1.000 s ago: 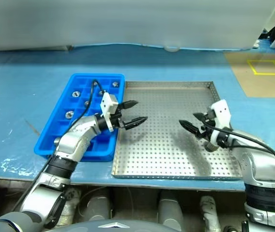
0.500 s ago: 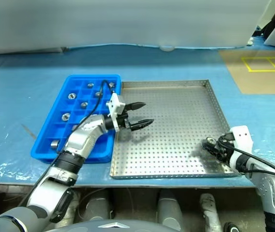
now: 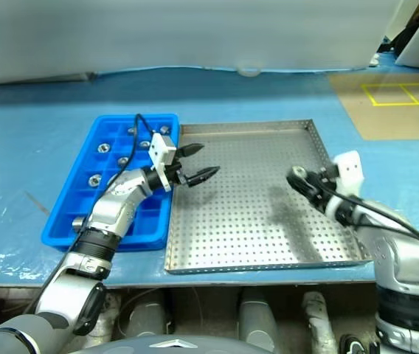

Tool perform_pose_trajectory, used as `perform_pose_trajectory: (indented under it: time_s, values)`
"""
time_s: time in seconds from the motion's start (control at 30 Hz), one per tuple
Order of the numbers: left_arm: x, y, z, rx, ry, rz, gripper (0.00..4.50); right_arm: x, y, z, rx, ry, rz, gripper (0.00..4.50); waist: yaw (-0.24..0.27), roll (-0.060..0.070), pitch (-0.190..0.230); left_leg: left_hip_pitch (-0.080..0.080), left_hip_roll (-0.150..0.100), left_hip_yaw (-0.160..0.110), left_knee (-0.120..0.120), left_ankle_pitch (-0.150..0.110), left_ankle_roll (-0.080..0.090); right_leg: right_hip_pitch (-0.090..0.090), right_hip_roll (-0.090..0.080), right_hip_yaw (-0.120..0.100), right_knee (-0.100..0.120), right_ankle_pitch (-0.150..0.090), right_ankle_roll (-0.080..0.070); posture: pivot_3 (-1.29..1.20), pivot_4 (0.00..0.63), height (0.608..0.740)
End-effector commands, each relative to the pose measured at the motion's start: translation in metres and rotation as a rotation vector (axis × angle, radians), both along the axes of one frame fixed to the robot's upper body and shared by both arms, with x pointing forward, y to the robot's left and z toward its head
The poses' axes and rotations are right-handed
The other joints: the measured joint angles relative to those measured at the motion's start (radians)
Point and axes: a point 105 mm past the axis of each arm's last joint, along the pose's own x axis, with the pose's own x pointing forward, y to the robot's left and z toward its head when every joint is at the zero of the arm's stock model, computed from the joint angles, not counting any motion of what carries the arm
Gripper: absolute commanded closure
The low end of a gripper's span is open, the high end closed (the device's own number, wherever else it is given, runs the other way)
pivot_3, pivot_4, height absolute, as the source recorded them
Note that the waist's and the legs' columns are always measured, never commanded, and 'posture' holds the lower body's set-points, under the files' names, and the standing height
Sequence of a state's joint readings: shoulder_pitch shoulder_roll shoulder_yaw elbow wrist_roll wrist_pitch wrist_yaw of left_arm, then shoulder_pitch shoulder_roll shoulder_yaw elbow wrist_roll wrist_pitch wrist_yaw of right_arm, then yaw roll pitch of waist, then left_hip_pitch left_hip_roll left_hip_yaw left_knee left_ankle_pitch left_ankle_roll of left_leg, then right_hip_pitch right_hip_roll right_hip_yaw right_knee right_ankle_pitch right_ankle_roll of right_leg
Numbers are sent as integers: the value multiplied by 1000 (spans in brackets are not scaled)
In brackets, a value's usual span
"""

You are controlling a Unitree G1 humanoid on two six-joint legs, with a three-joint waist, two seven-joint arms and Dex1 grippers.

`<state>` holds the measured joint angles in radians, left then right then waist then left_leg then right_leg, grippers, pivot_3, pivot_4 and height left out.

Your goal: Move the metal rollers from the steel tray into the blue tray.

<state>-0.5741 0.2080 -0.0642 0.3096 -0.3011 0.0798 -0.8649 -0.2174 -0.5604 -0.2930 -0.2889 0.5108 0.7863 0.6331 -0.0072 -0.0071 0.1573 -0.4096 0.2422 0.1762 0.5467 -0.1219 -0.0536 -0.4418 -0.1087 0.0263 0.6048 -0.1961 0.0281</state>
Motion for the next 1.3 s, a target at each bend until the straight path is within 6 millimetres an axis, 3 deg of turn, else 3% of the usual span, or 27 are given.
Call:
perform_pose_trajectory:
  time_s: [0.03,0.1,0.3,0.6,0.77,0.97,1.23,1.3]
  values:
    - [-1,26,19,-22,-48,85,19,11,40,15,26,-61,184,2894,8,0,0,0,0,0,0,0,0,0,0,0,0,0,0,-119,150,740]
    - [-6,41,17,-3,-51,135,19,18,66,17,27,-70,306,2894,16,0,0,0,0,0,-1,0,0,0,0,0,0,1,-1,-40,150,740]
    - [-35,72,16,28,-28,232,19,35,122,25,46,-92,569,2894,73,-1,1,-3,1,-1,-2,0,0,-2,-1,-4,0,0,-2,142,150,740]
    - [-71,90,9,82,34,290,19,40,180,18,-11,-71,860,2894,151,-1,1,-4,2,-3,-2,0,-1,-1,-2,-8,2,-1,-3,352,150,740]
    - [-89,87,-4,138,93,263,19,36,193,-9,-152,-16,956,2894,176,-1,1,-5,2,-5,-2,0,-1,-1,-1,-10,1,-1,-3,390,150,740]
    - [-96,86,-18,219,161,225,19,38,189,-31,-264,15,970,2894,198,-1,1,-6,3,-8,-2,1,-2,-1,-1,-12,2,-1,-3,395,150,740]
    - [-93,84,-17,233,158,200,19,39,187,-40,-304,21,964,2894,210,-1,1,-5,2,-9,-2,1,-2,1,-1,-12,3,-1,-3,372,150,740]
    - [-92,84,-16,232,153,198,19,40,187,-39,-296,15,955,2145,211,-1,1,-5,2,-9,-2,1,-2,1,-1,-12,3,-1,-3,372,150,740]
